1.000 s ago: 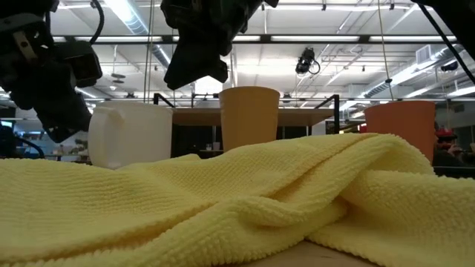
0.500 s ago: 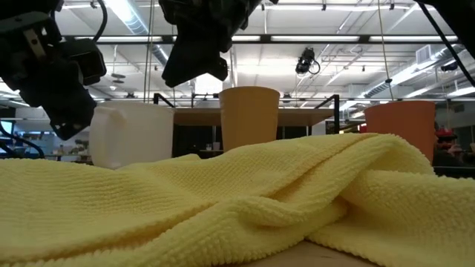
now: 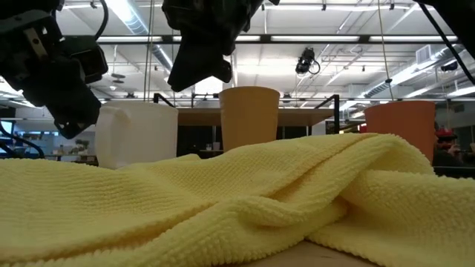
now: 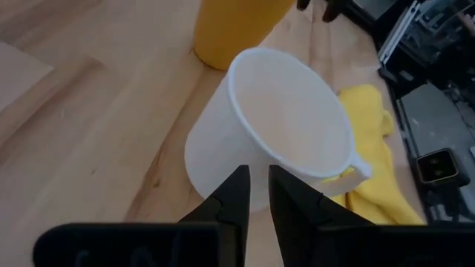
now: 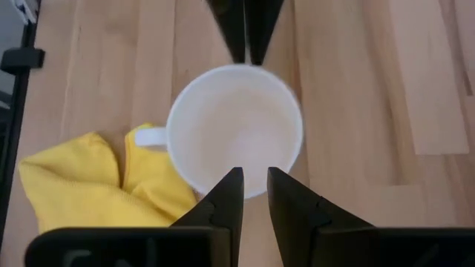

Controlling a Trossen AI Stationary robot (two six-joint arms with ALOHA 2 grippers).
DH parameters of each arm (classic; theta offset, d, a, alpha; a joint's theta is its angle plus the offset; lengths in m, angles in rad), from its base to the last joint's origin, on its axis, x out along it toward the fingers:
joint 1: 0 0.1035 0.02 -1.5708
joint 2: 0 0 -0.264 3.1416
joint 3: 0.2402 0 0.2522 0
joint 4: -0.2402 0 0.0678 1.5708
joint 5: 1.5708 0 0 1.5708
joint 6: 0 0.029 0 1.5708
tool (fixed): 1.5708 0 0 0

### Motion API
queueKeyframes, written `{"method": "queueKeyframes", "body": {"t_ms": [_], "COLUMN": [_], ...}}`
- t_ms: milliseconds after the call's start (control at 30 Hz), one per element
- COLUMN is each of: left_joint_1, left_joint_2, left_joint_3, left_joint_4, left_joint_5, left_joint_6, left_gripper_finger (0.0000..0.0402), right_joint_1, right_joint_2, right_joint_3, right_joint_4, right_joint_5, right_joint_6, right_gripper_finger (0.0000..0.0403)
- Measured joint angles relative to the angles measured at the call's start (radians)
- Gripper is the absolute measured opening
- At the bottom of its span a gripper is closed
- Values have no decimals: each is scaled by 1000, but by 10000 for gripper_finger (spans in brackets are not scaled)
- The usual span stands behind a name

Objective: Stack small to large cups/mugs on shelf
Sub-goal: Put the white mug on the shelf

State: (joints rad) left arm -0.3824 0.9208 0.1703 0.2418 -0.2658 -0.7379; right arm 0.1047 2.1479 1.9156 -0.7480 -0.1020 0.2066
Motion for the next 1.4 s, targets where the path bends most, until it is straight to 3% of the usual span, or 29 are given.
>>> {"method": "queueKeyframes", "body": {"t_ms": [267, 400, 667, 767, 933, 1167, 1400], "left_joint_1": [-1, -2, -2, -2, -2, -1, -1], "left_joint_2": [53, 62, 62, 62, 62, 62, 61], "left_joint_3": [0, 0, 0, 0, 0, 0, 0], "left_joint_4": [-7, -5, -6, -6, -6, -6, -1], "left_joint_5": [32, 50, 50, 38, 18, 2, -15], "left_joint_6": [-30, -40, -24, -9, -6, 2, 22], "left_gripper_finger": [58, 58, 59, 55, 54, 61, 57], "right_joint_1": [41, 39, 195, 250, 364, 470, 483], "right_joint_2": [-2, -1, -2, -2, -2, -3, -2], "right_joint_3": [0, 0, 0, 0, 0, -43, -268], "right_joint_4": [-55, -113, -38, -36, -75, -52, 351], "right_joint_5": [-7, 43, 223, 279, 499, 697, 726], "right_joint_6": [31, 41, -46, 7, 100, 312, 342], "right_gripper_finger": [71, 71, 71, 71, 71, 71, 71]}}
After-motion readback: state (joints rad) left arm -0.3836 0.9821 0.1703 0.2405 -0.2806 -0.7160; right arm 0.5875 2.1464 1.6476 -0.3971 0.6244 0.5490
